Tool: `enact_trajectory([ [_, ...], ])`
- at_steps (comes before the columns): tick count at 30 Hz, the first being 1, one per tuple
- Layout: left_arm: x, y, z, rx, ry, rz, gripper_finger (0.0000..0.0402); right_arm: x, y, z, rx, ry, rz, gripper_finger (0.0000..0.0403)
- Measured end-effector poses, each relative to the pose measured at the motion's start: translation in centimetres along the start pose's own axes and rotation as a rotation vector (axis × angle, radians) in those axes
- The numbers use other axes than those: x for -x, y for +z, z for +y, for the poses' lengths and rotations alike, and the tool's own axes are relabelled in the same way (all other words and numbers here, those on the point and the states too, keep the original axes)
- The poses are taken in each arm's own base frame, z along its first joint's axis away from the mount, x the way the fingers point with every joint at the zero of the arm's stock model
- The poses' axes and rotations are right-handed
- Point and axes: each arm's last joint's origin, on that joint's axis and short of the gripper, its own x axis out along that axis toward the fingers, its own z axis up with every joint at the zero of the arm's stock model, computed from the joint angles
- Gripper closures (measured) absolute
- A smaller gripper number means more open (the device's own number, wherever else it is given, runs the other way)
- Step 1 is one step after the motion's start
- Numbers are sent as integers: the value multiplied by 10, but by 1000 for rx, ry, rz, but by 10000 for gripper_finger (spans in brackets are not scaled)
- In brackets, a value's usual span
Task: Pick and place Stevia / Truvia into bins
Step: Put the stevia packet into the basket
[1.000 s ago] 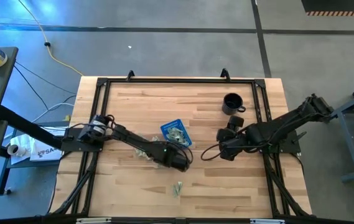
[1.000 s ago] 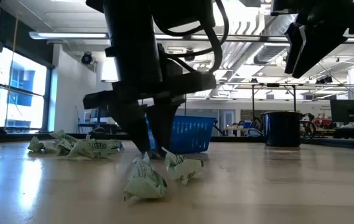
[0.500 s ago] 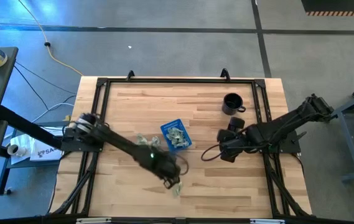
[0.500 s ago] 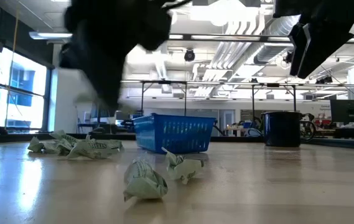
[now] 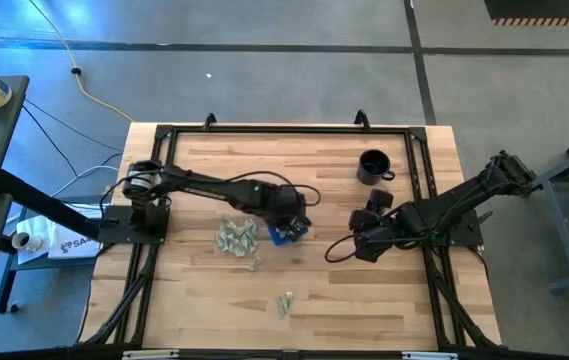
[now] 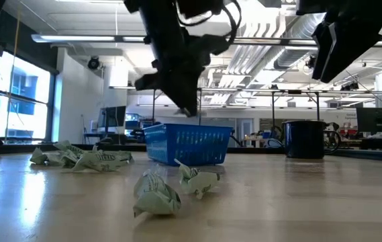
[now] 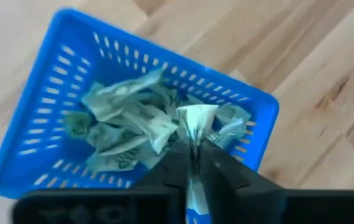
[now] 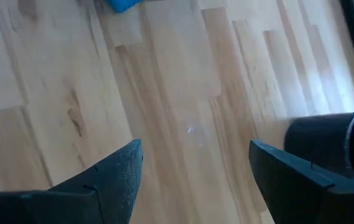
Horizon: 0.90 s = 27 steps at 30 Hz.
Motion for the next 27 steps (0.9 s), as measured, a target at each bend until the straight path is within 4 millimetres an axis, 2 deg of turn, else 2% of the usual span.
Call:
enact_trajectory([
  [5,2,-4,4,44,-2,97,244,4,-3,7,19,26,-10,121],
  [8,24,-12,-9,19,-75,121,204,7,-5,14,59,64,-41,121],
  [11,49,-38,-28,-19,-100,109,179,10,-2,22,110,125,-84,121],
  [16,65,-104,-63,62,-84,105,170,10,5,24,112,142,-147,121],
  [19,57,-137,-79,205,-111,107,174,7,12,20,67,165,-153,121],
  [22,48,-154,-91,264,-143,94,176,4,22,25,92,328,-158,121],
  [27,46,-177,-100,238,-159,68,176,-10,32,53,409,464,-247,121],
])
